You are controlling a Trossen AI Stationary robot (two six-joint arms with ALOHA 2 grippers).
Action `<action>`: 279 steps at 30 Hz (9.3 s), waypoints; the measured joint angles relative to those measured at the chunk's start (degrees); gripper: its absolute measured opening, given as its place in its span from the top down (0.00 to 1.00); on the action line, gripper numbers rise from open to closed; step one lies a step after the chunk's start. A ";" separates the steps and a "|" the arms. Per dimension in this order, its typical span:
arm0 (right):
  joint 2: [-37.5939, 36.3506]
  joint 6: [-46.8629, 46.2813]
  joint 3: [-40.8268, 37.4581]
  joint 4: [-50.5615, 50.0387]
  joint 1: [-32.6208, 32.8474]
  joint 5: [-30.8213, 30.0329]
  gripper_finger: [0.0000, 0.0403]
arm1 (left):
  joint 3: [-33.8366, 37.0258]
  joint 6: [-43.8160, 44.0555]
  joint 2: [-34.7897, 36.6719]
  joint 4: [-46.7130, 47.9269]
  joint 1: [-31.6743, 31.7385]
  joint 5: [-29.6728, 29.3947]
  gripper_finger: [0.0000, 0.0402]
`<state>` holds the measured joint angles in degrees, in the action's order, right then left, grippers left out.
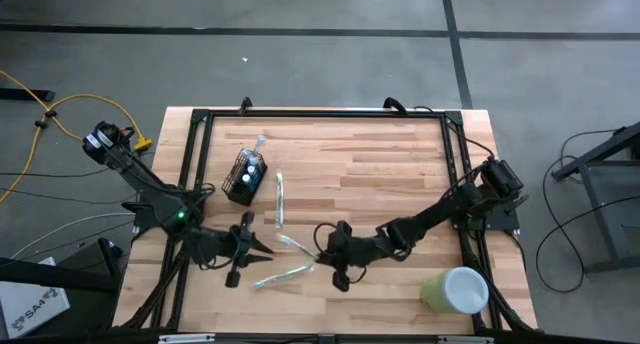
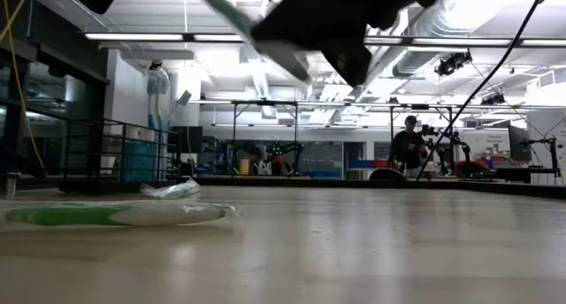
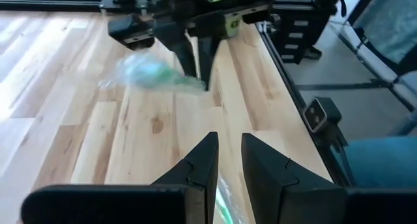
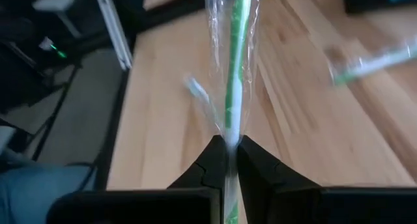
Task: Pick & Place toothbrushing station
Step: Put the middle green toothbrush into the black wire organizer
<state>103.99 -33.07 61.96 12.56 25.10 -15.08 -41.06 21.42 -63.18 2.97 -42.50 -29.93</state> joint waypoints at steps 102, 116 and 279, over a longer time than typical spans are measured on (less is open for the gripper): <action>4.28 7.38 0.01 19.34 0.74 15.27 0.97 | 0.00 -20.97 -7.91 -23.74 11.36 26.84 0.84; 4.28 7.36 0.01 19.06 0.74 15.34 0.97 | 0.00 -21.82 -7.89 -25.32 10.15 28.76 0.84; 3.80 4.16 -0.01 17.60 4.02 10.53 0.74 | -14.00 52.70 21.30 85.53 1.83 -18.44 1.00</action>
<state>107.79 -28.91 61.95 30.15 29.12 -4.56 -55.05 74.11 -41.88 88.50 -40.66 -48.37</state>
